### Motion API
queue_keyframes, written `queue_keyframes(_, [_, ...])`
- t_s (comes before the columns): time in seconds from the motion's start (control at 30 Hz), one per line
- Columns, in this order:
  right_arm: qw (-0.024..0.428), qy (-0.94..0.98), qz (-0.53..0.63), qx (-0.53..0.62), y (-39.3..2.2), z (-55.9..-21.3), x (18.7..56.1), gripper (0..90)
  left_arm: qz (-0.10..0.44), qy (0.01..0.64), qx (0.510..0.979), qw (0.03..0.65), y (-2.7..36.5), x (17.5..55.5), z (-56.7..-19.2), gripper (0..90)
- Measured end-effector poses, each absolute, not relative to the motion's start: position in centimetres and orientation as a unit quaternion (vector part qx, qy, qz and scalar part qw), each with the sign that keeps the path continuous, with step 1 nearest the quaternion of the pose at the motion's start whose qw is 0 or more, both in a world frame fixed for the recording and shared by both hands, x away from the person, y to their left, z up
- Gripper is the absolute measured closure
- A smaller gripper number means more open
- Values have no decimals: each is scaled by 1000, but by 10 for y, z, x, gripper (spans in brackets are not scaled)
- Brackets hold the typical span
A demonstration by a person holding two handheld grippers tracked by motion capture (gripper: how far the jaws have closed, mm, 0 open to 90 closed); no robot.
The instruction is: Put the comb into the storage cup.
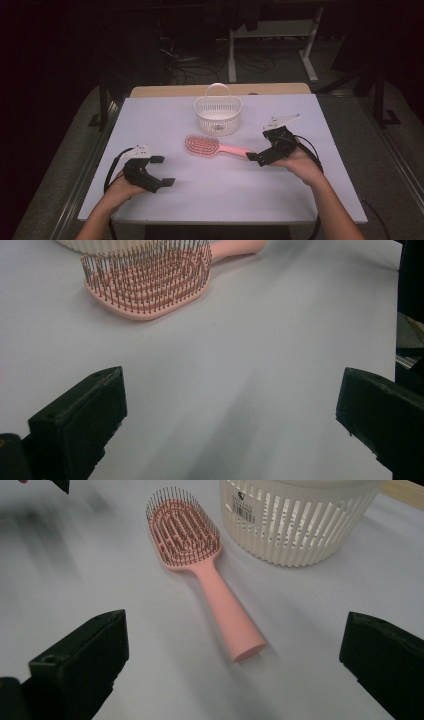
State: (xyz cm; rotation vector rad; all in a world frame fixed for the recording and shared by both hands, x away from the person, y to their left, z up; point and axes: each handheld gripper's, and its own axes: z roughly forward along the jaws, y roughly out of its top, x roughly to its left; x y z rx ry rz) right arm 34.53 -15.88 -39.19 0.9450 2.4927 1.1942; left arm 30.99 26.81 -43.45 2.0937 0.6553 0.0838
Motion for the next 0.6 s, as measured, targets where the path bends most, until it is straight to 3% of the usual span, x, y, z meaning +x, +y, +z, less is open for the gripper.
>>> queue_keyframes(0.6, [105, 850, 403, 322, -148, -387, 366, 23, 34, 268, 847, 458, 268, 310, -434, 0])
